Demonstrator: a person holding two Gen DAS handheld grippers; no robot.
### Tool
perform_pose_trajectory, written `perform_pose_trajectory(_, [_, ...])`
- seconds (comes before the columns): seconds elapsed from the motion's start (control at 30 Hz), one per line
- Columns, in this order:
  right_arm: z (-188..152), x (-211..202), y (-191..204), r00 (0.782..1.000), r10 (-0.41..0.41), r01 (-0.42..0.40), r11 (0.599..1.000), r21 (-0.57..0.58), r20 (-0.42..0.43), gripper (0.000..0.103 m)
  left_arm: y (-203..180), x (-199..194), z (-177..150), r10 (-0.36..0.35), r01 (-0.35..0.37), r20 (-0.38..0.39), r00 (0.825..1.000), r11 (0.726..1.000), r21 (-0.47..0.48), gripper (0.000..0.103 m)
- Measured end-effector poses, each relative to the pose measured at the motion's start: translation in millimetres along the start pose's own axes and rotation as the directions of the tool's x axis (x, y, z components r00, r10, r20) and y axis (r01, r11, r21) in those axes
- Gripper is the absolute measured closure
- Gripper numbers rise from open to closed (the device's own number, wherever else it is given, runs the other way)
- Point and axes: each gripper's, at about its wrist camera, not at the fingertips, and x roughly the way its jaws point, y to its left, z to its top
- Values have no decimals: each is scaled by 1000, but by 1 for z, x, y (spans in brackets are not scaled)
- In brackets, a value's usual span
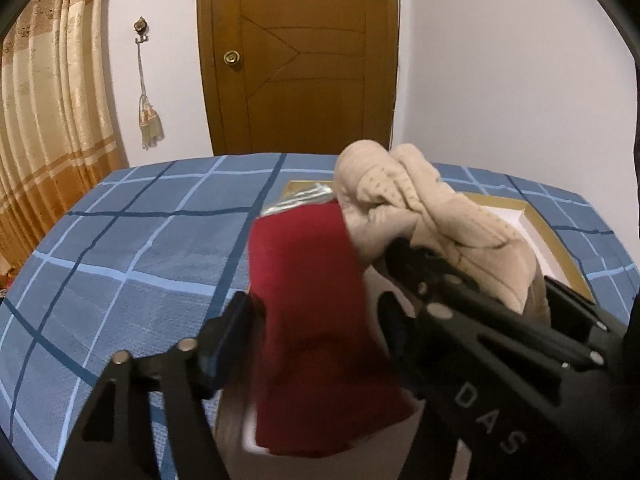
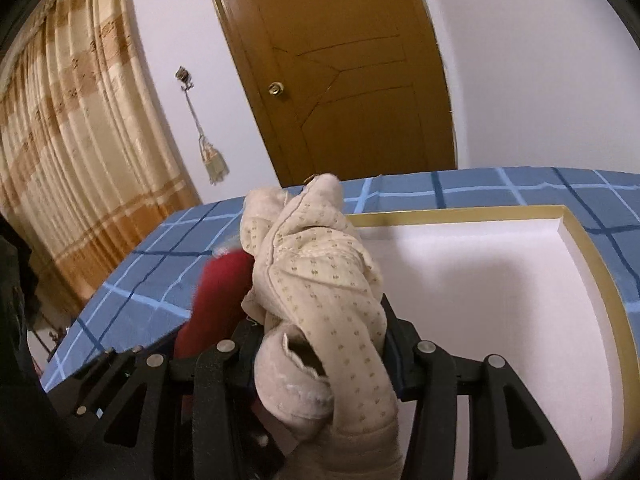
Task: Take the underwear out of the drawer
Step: 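Lower both garments into the tray and open both tools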
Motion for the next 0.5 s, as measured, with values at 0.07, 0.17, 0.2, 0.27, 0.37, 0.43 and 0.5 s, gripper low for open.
perform_pose_trajectory(0.07, [1, 2, -1, 1000, 9, -10, 1000, -8, -9, 52, 1, 5, 1, 11, -11, -22, 1000, 1000, -1, 28])
perform_pose_trajectory(0.17, [2, 4, -3, 1000, 3, -3, 1000, -13, -17, 52, -2, 7, 0, 27, -27, -35, 999, 1000, 7, 22])
perform_pose_trajectory(0.2, [2, 4, -3, 1000, -1, 1, 1000, -7, -21, 48, -3, 6, -1, 28, -28, -34, 999, 1000, 10, 21])
perform_pose_trajectory(0.27, [3, 3, -2, 1000, 0, 0, 1000, 0, -16, 41, -3, 5, -1, 35, -34, -29, 999, 999, 14, 17])
perform_pose_trajectory(0.37, [3, -2, -2, 1000, 6, -6, 1000, 11, 5, 36, -6, -2, -1, 63, -63, 6, 998, 998, 24, 16])
perform_pose_trajectory(0.43, [3, -6, -2, 1000, 13, -14, 1000, 20, 26, 31, -10, -8, -1, 80, -82, 37, 996, 996, 37, 12])
perform_pose_trajectory(0.5, [2, -15, -6, 998, 9, -12, 999, 38, 68, 27, -13, -10, -1, 90, -93, 55, 994, 995, 48, 10])
